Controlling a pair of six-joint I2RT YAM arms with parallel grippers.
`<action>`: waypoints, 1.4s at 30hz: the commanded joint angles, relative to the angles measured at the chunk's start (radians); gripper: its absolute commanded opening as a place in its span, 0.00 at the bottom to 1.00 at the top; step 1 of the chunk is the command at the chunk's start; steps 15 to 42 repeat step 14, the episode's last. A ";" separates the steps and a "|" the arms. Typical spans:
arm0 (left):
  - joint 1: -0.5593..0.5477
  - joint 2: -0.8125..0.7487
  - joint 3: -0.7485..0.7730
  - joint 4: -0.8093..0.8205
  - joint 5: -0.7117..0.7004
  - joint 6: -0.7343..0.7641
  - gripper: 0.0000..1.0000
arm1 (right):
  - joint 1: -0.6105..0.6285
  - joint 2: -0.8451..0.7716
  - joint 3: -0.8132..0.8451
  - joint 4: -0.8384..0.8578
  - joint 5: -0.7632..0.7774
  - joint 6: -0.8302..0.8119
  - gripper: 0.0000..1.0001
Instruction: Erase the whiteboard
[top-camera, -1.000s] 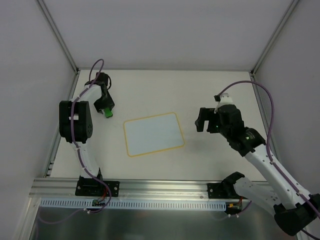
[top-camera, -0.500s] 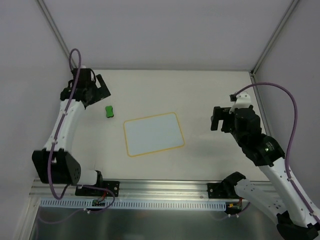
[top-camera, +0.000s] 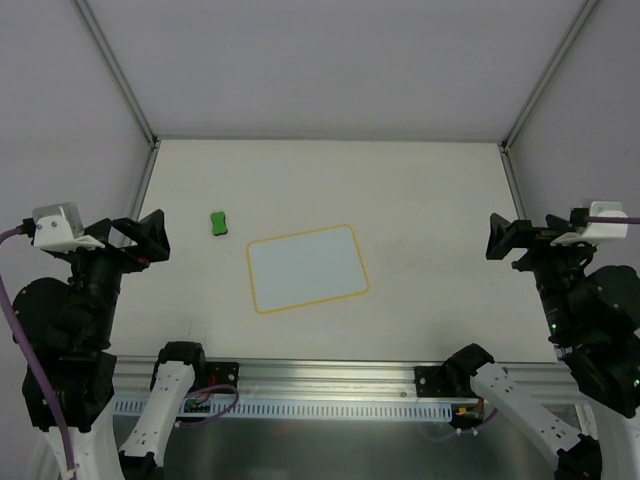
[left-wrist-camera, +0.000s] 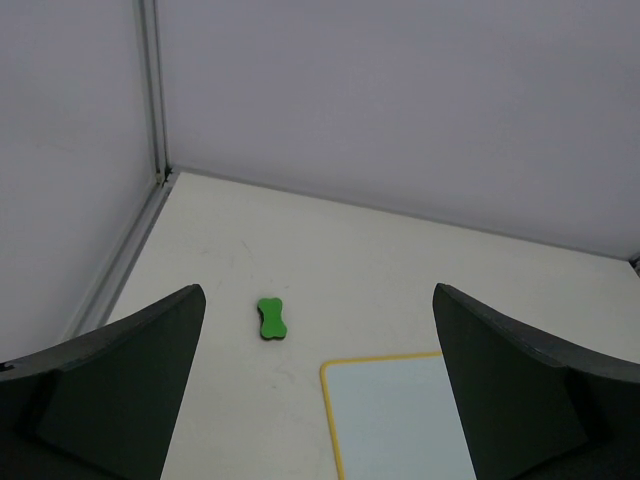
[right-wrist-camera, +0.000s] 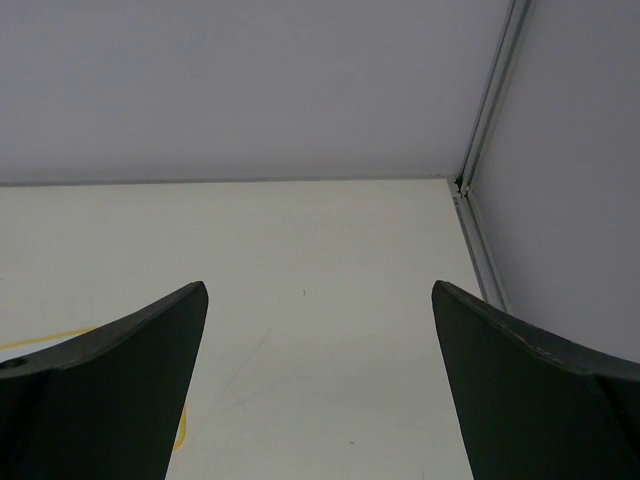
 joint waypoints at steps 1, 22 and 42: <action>0.004 -0.015 0.060 -0.066 0.011 0.052 0.99 | -0.005 -0.030 0.046 0.008 0.058 -0.078 0.99; -0.033 -0.076 0.187 -0.148 -0.005 0.059 0.99 | -0.003 -0.088 0.053 0.010 0.073 -0.109 0.99; -0.033 -0.076 0.187 -0.148 -0.005 0.059 0.99 | -0.003 -0.088 0.053 0.010 0.073 -0.109 0.99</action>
